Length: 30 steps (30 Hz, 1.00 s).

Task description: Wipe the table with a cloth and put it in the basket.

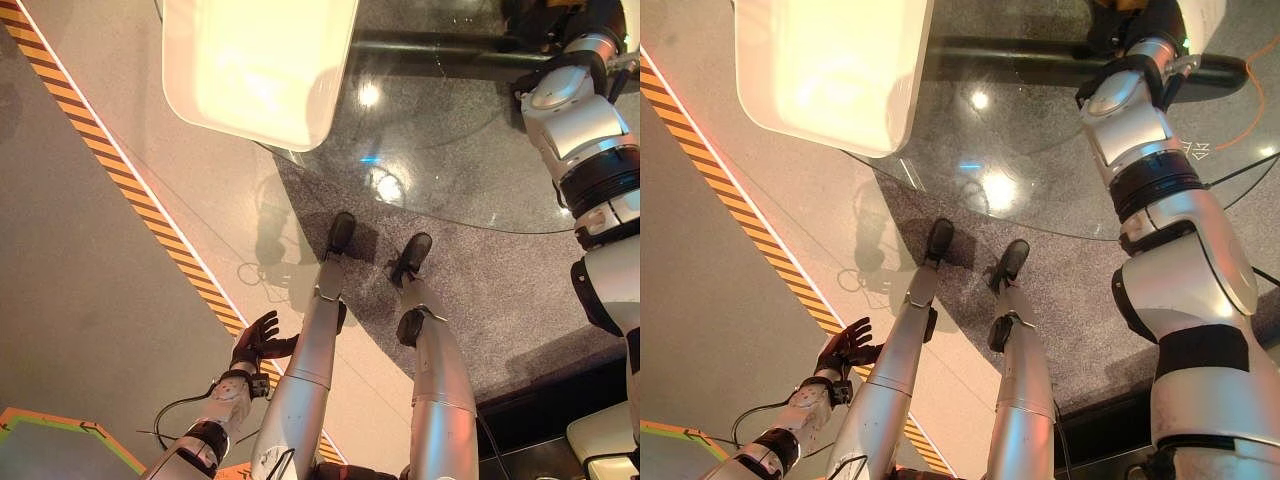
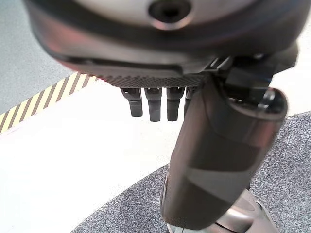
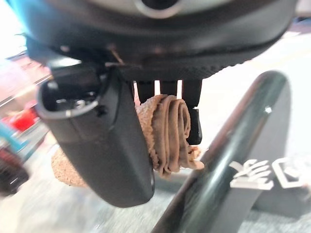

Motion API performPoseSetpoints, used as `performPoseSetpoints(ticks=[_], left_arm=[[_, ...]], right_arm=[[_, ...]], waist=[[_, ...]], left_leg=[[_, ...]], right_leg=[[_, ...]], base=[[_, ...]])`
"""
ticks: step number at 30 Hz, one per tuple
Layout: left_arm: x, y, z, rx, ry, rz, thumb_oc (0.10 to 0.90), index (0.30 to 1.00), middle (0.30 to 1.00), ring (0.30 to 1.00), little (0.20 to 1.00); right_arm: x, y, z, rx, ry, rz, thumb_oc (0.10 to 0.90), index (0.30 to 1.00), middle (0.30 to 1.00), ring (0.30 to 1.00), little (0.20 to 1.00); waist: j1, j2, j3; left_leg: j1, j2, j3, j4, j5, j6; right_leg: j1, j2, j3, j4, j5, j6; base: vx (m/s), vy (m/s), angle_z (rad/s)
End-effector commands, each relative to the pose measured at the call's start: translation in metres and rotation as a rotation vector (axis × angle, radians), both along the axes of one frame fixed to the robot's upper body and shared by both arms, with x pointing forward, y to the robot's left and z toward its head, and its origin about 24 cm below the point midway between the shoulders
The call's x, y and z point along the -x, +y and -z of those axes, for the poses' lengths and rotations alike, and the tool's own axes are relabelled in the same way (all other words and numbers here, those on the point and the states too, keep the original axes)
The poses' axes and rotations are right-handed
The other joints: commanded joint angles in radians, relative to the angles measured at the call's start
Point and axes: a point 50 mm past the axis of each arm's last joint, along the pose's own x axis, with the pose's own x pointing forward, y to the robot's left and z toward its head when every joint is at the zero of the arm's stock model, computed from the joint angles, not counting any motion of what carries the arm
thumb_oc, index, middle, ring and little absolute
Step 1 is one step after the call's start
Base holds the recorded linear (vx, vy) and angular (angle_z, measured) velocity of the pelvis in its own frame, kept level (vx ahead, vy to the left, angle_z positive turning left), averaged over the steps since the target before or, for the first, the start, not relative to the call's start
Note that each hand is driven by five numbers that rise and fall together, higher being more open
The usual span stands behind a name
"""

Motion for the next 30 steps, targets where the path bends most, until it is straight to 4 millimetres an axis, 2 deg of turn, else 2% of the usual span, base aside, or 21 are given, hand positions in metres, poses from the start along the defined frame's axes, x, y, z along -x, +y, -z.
performPoseSetpoints(ticks=[1, 5, 9, 19, 23, 26, 29, 30], left_arm=[[0.052, 0.022, 0.027, -0.023, 0.13, -0.041, 0.8, 0.9, 0.9, 0.9, 0.9], [0.052, 0.021, 0.027, -0.024, 0.129, -0.039, 0.8, 0.9, 0.9, 0.9, 0.9], [0.048, 0.021, 0.025, -0.023, 0.123, -0.038, 0.8, 0.9, 0.9, 0.9, 0.9], [0.045, 0.024, 0.024, -0.023, 0.117, -0.048, 0.8, 0.9, 0.9, 0.9, 0.9], [0.043, 0.025, 0.023, -0.022, 0.112, -0.052, 0.8, 0.9, 0.9, 0.9, 0.9], [0.043, 0.026, 0.023, -0.022, 0.107, -0.055, 0.8, 0.9, 0.9, 0.9, 0.9], [0.044, 0.028, 0.024, -0.026, 0.106, -0.06, 0.8, 0.9, 0.9, 0.9, 0.9], [0.045, 0.029, 0.024, -0.034, 0.105, -0.06, 0.8, 0.9, 0.9, 0.9, 0.9]], right_arm=[[0.0, 0.056, -0.005, 0.146, -0.013, -0.252, 0.1, 0.3, 0.3, 0.3, 0.2], [-0.001, 0.07, 0.003, 0.177, 0.029, -0.32, 0.1, 0.3, 0.3, 0.3, 0.2], [-0.004, 0.079, 0.019, 0.242, 0.12, -0.36, 0.1, 0.3, 0.3, 0.3, 0.2], [-0.015, 0.078, 0.071, 0.386, 0.42, -0.381, 0.1, 0.3, 0.3, 0.3, 0.2], [-0.016, 0.072, 0.085, 0.401, 0.486, -0.363, 0.1, 0.3, 0.3, 0.3, 0.2], [-0.018, 0.063, 0.088, 0.441, 0.493, -0.316, 0.1, 0.3, 0.3, 0.3, 0.2], [-0.019, 0.047, 0.086, 0.449, 0.472, -0.237, 0.1, 0.3, 0.3, 0.3, 0.2], [-0.018, 0.036, 0.082, 0.453, 0.453, -0.188, 0.1, 0.3, 0.3, 0.3, 0.2]], waist=[[0.06, 0.009, -0.02], [0.06, 0.006, -0.02], [0.056, 0.003, -0.02], [0.047, 0.002, -0.02], [0.041, 0.002, -0.02], [0.037, 0.004, -0.02], [0.032, 0.006, -0.02], [0.029, 0.005, -0.02]], left_leg=[[0.007, -0.005, 0.103, 0.043, -0.056, 0.084], [0.012, -0.005, 0.102, 0.041, -0.055, 0.082], [0.013, -0.004, 0.104, 0.04, -0.052, 0.081], [0.016, -0.003, 0.109, 0.031, -0.044, 0.08], [0.014, -0.001, 0.114, 0.028, -0.041, 0.081], [0.015, 0.0, 0.117, 0.024, -0.037, 0.081], [0.02, 0.0, 0.119, 0.021, -0.037, 0.082], [0.021, 0.001, 0.118, 0.02, -0.038, 0.083]], right_leg=[[0.024, -0.056, 0.041, -0.079, 0.089, 0.087], [0.027, -0.054, 0.04, -0.078, 0.089, 0.086], [0.027, -0.05, 0.044, -0.077, 0.09, 0.086], [0.027, -0.049, 0.045, -0.083, 0.093, 0.083], [0.024, -0.047, 0.048, -0.082, 0.094, 0.081], [0.024, -0.046, 0.05, -0.083, 0.095, 0.08], [0.026, -0.044, 0.054, -0.084, 0.096, 0.081], [0.026, -0.043, 0.056, -0.087, 0.099, 0.081]], base=[[0.0, 0.0, 0.0], [0.0, 0.0, 0.0], [0.0, 0.0, 0.0], [0.0, 0.0, 0.0], [0.0, 0.0, 0.0], [-0.01, -0.011, 0.0], [-0.03, -0.043, 0.0], [-0.03, -0.068, 0.0]])
